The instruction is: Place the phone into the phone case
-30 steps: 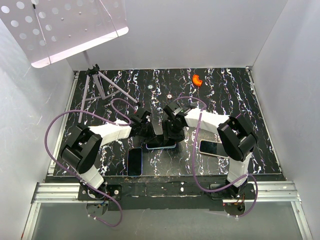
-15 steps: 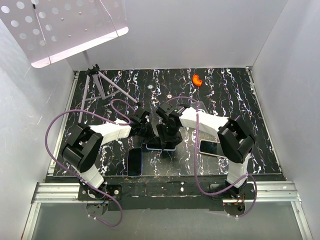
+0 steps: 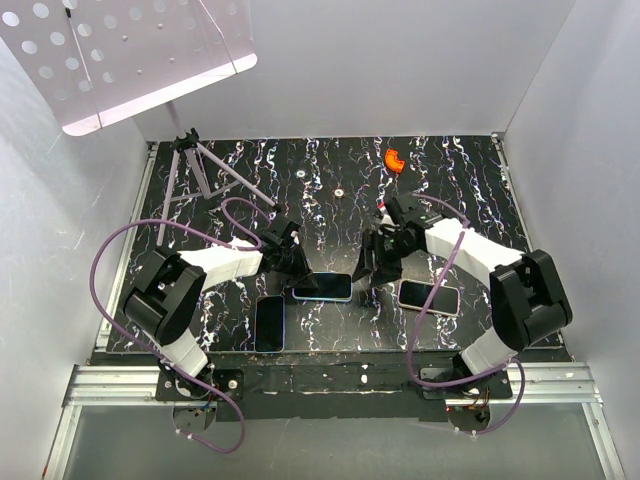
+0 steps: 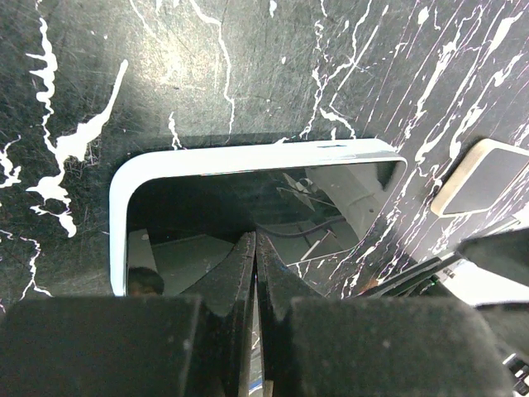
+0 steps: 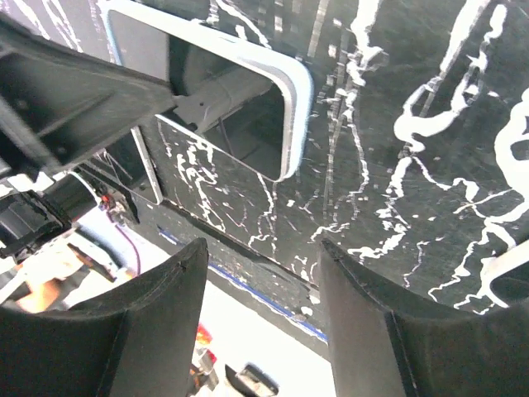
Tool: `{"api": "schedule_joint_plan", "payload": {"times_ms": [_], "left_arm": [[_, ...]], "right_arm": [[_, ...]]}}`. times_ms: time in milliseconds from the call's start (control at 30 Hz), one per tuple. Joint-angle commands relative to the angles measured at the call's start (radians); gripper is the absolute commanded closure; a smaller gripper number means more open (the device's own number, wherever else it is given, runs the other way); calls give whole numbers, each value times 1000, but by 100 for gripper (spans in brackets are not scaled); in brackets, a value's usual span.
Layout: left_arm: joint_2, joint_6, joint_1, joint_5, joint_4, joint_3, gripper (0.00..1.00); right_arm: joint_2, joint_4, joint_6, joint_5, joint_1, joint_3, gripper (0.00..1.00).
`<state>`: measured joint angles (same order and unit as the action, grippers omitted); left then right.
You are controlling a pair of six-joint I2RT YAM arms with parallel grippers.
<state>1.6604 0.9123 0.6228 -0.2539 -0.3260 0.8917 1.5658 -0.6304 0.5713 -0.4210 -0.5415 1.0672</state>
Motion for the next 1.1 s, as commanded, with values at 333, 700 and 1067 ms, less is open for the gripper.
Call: {"api": "schedule_joint_plan", "payload": {"times_ms": [333, 700, 1067], "left_arm": [[13, -56, -5, 104, -122, -25, 100], [18, -64, -5, 100, -123, -22, 100], [62, -61, 69, 131, -145, 65, 100]], "right_arm": [[189, 310, 39, -315, 77, -179, 52], [313, 316, 41, -233, 75, -136, 70], [399, 183, -8, -21, 12, -40, 85]]}}
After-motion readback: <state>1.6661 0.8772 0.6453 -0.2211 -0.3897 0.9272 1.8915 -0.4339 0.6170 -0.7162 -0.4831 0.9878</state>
